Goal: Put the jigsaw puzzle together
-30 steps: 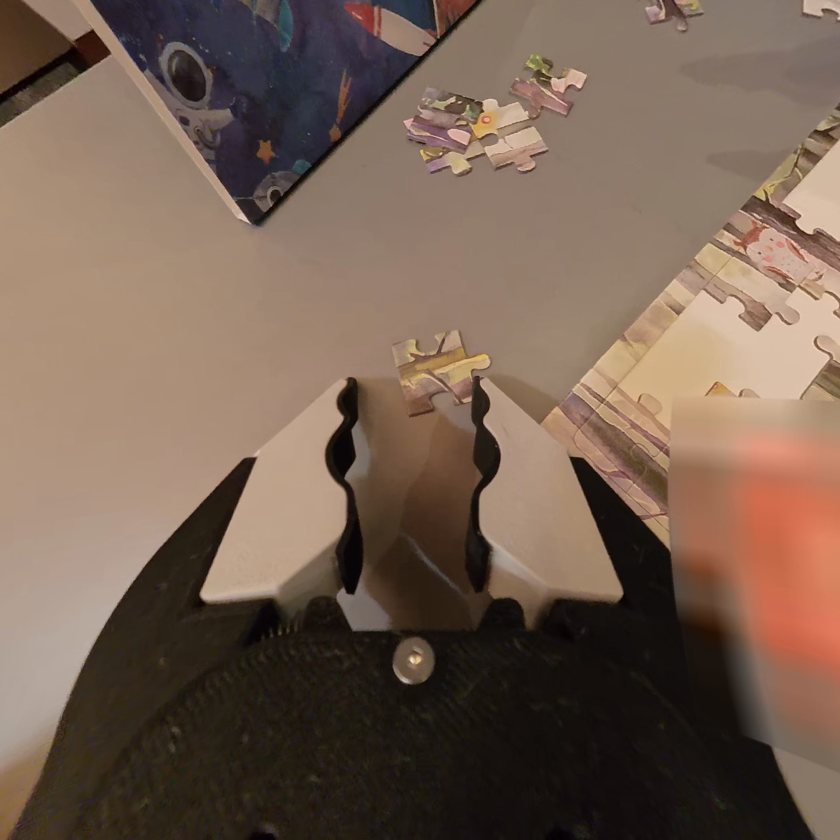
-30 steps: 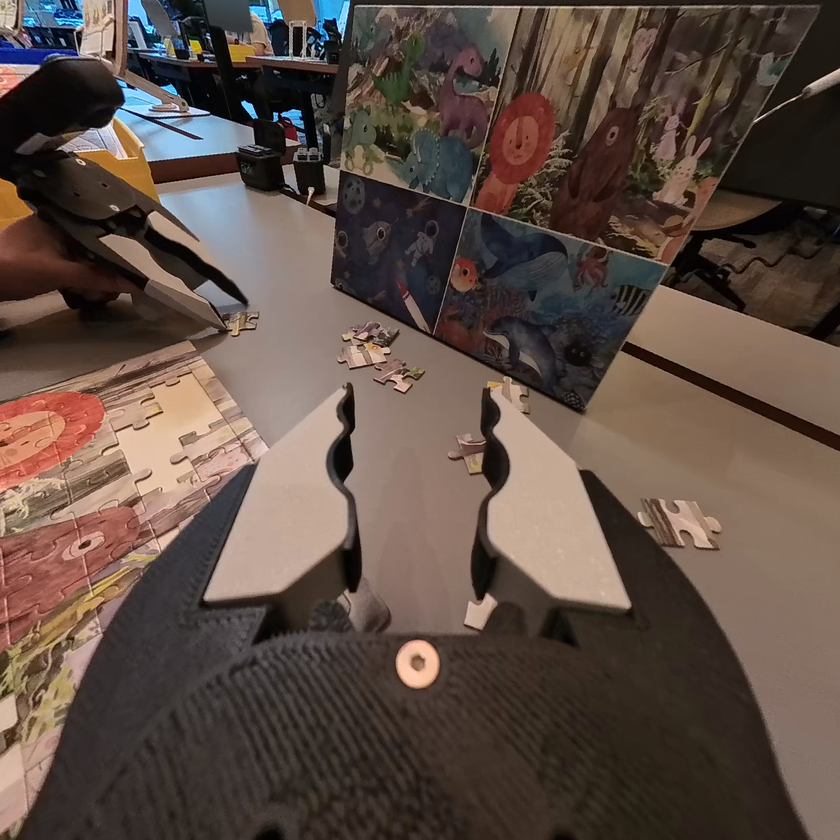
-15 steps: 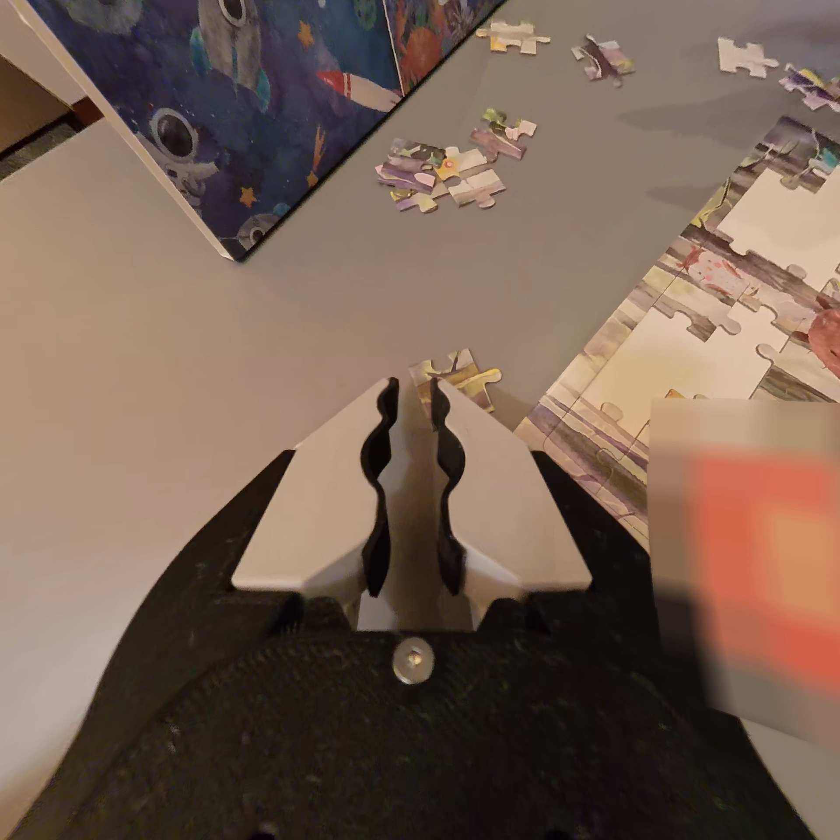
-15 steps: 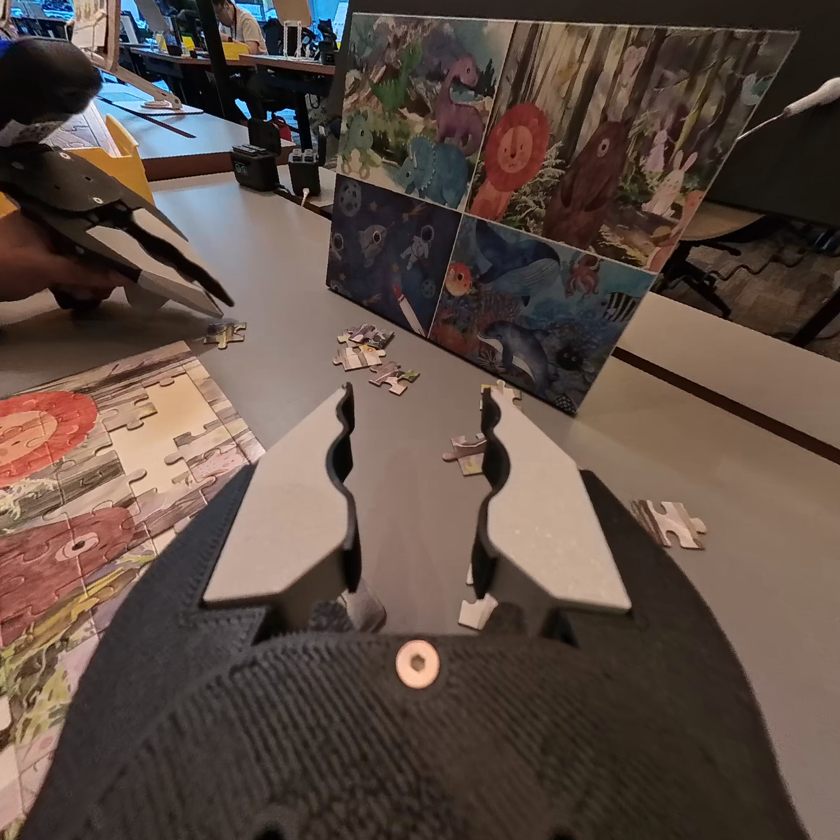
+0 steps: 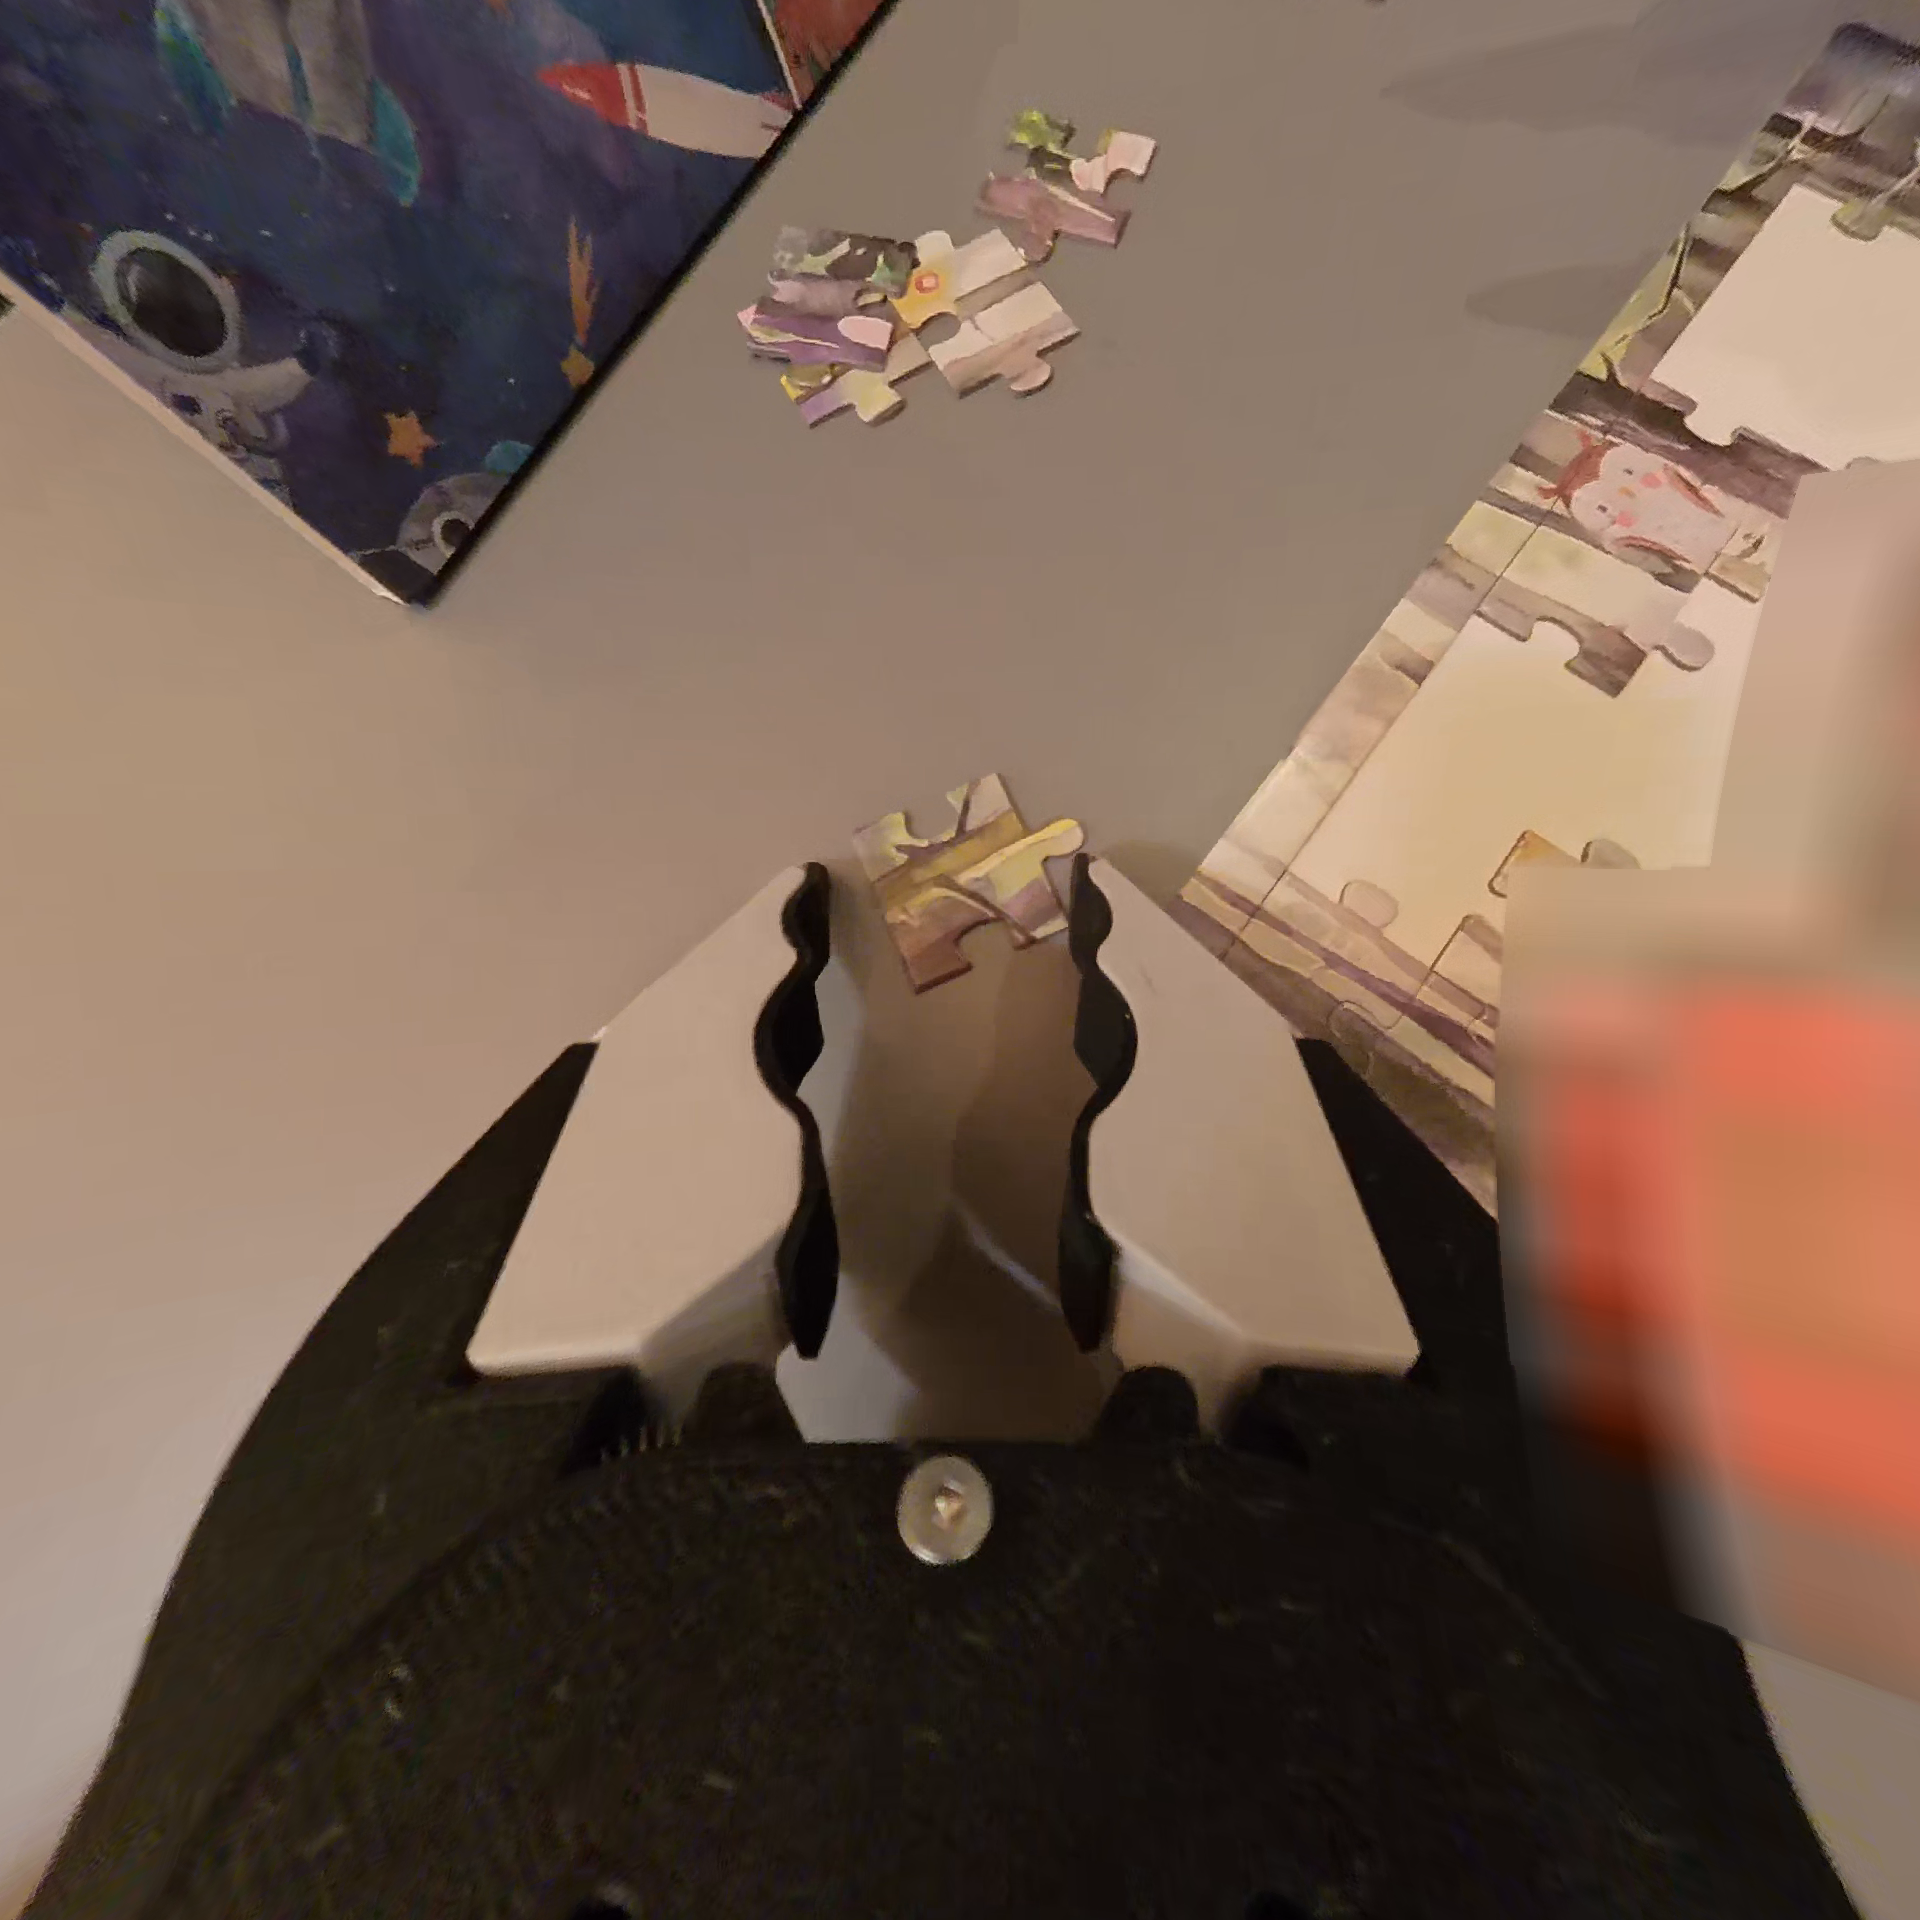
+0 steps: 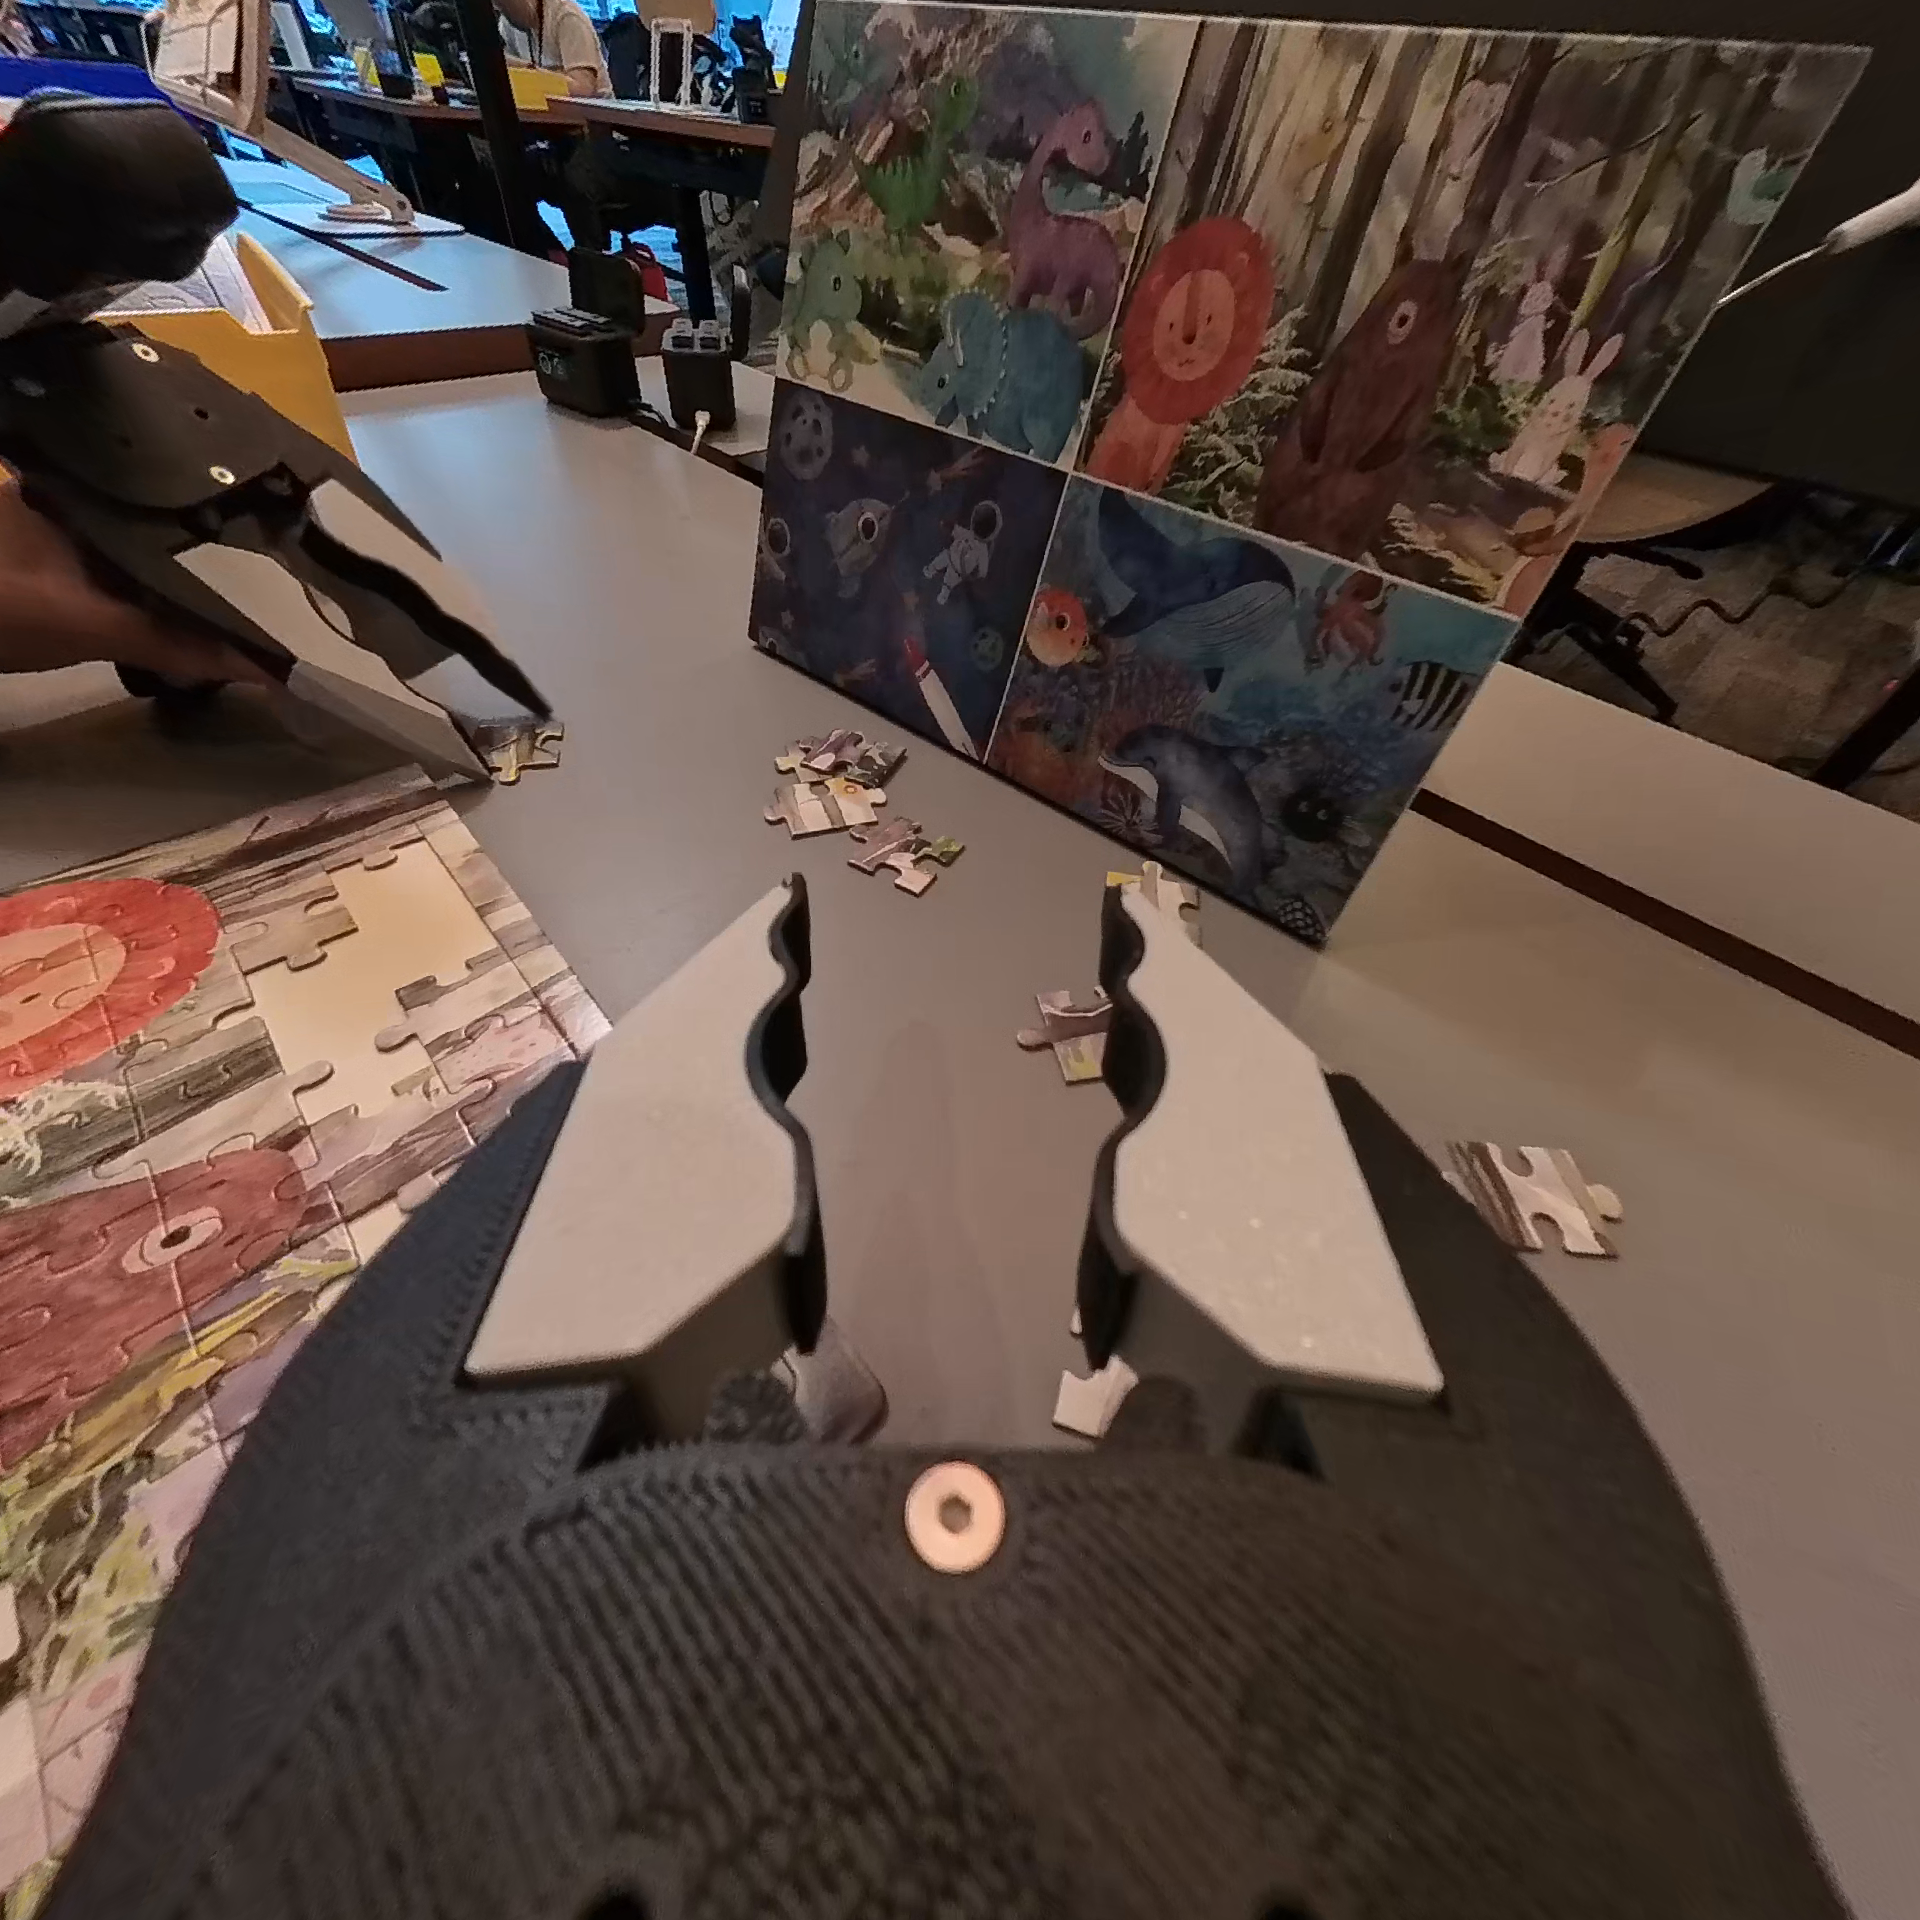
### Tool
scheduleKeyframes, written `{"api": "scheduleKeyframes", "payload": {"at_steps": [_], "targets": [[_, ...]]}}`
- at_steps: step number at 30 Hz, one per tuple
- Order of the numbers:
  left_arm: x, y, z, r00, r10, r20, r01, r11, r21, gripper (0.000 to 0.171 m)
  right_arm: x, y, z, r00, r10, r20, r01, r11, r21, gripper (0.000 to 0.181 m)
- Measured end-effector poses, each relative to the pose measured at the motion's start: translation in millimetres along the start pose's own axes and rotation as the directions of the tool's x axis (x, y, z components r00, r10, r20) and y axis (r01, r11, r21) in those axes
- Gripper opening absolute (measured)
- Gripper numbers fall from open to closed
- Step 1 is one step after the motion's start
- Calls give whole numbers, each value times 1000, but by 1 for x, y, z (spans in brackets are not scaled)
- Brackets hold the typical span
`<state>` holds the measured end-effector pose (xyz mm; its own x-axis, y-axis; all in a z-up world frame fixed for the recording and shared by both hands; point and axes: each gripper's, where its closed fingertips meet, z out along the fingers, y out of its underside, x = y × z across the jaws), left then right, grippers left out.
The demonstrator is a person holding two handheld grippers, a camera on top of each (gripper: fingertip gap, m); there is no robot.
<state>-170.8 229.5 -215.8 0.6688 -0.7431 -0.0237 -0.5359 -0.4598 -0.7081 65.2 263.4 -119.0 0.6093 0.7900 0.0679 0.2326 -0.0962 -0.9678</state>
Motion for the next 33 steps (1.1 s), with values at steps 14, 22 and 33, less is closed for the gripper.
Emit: {"api": "scheduleKeyframes", "payload": {"at_steps": [14, 22, 33], "targets": [[2, -6, -3, 1000, -14, -12, 14, 999, 40, 33, 1, 2, 0, 1000, 2, -2, -2, 1000, -5, 54], [0, -13, -9, 999, -34, -19, 36, 995, 92, 33, 1, 1, 0, 1000, -1, -3, 1, 1000, -2, 54], [6, -17, -9, 1000, 0, -26, 3, 995, 102, 33, 3, 0, -1, 1000, 1, -7, -1, 1000, 1, 53]]}}
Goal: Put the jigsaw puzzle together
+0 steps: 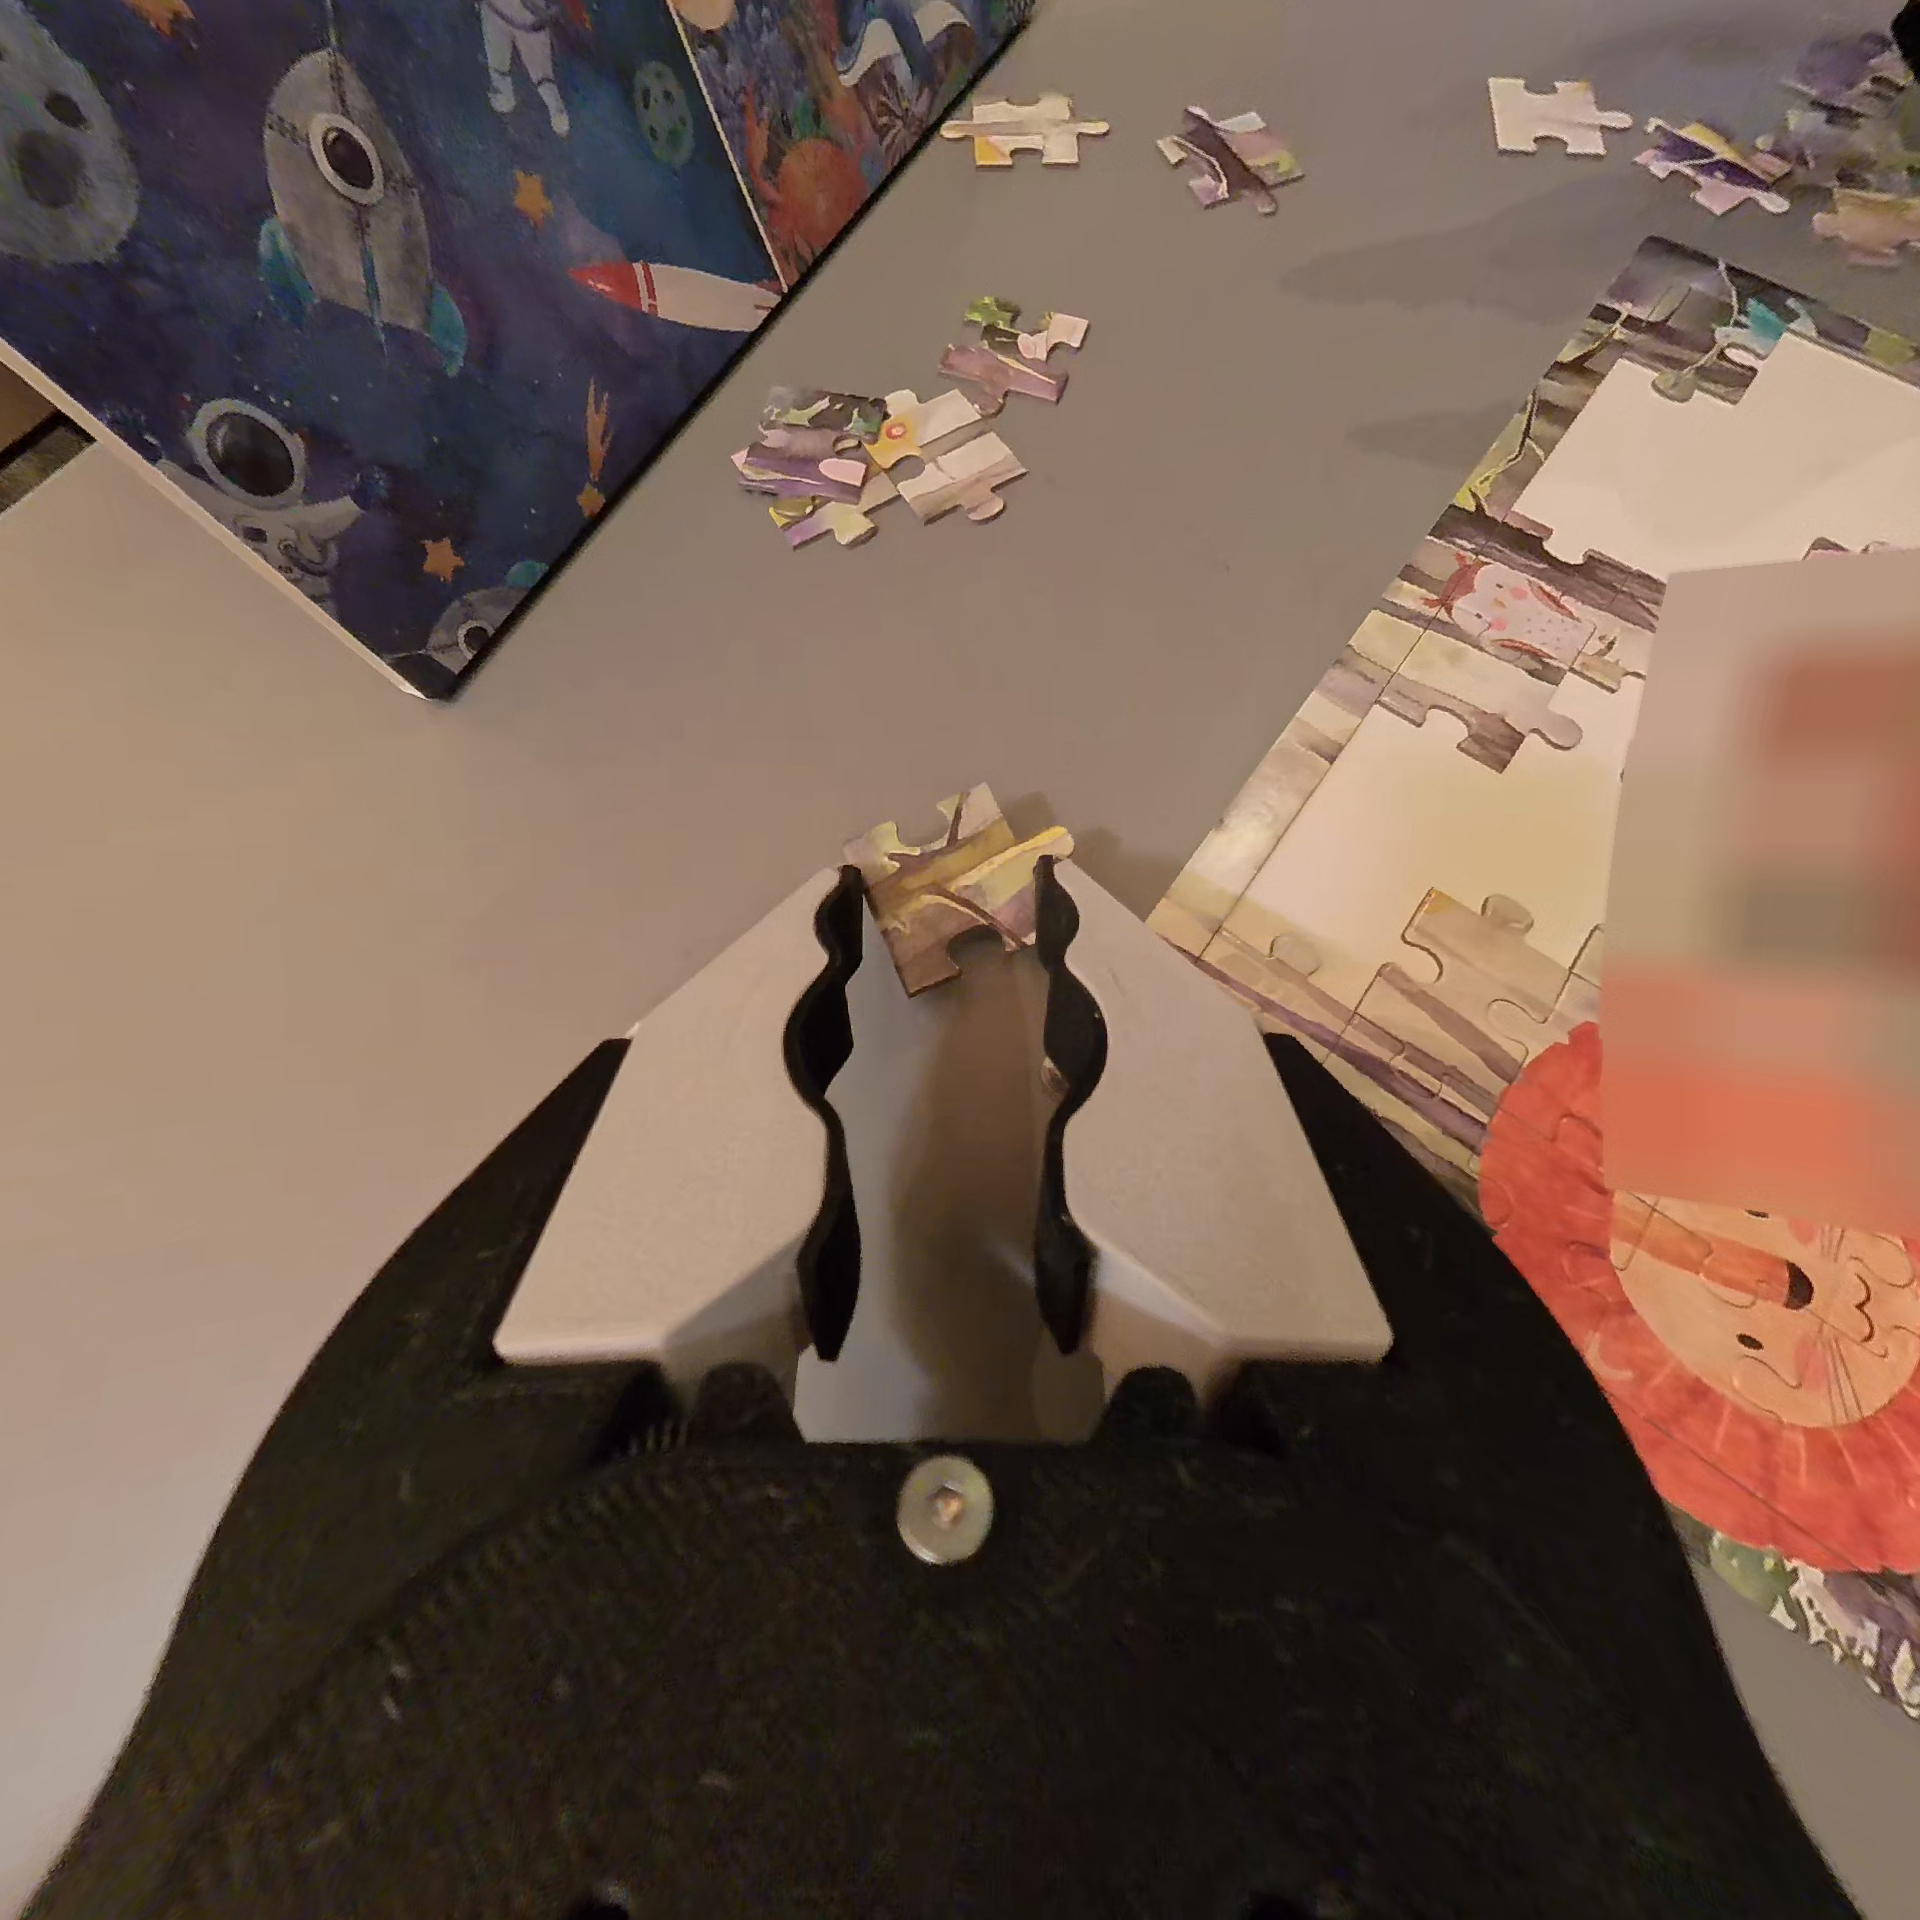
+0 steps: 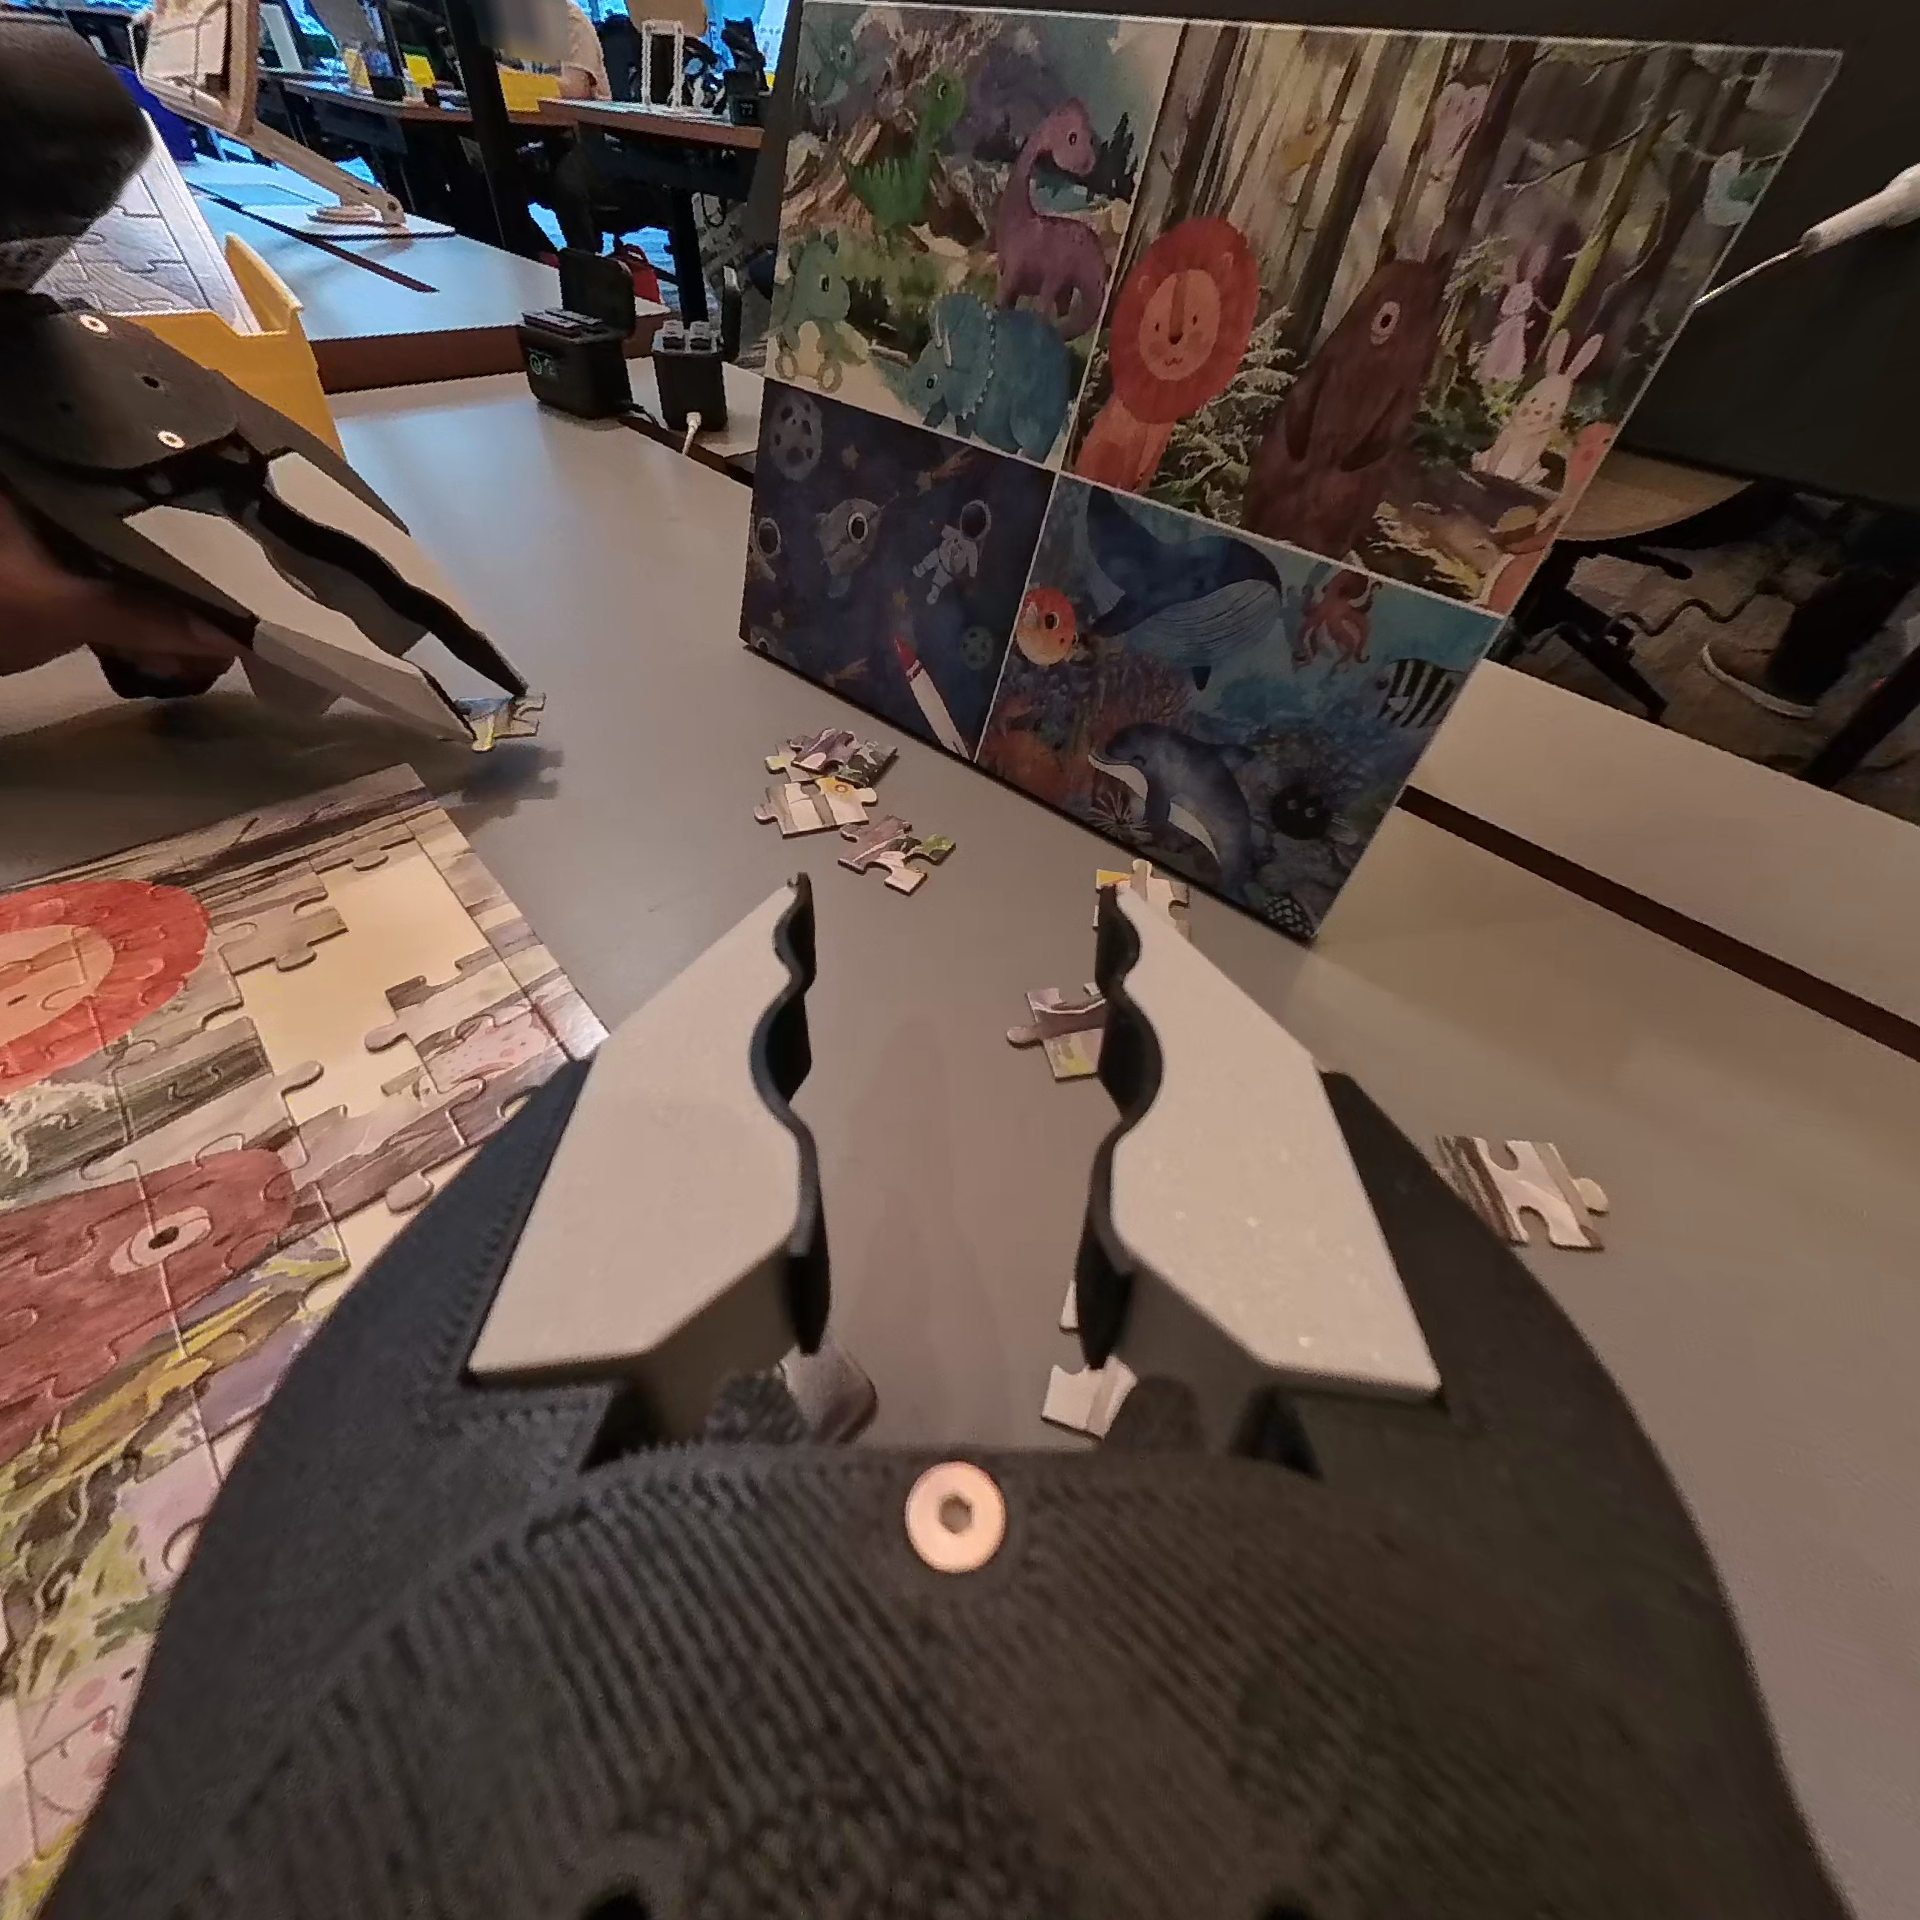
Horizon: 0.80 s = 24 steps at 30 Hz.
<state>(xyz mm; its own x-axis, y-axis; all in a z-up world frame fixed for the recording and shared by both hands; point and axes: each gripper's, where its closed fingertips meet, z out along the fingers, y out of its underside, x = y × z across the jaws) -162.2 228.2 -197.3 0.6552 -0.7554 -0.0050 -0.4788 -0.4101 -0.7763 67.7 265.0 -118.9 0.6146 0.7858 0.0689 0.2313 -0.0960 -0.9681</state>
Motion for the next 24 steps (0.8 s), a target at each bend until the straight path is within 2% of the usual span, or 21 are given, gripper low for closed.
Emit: {"api": "scheduleKeyframes", "payload": {"at_steps": [24], "targets": [[0, -5, -3, 1000, 12, 5, -12, 999, 32, 33, -2, -4, -1, 1000, -17, -2, 17, 1000, 9, 53]]}}
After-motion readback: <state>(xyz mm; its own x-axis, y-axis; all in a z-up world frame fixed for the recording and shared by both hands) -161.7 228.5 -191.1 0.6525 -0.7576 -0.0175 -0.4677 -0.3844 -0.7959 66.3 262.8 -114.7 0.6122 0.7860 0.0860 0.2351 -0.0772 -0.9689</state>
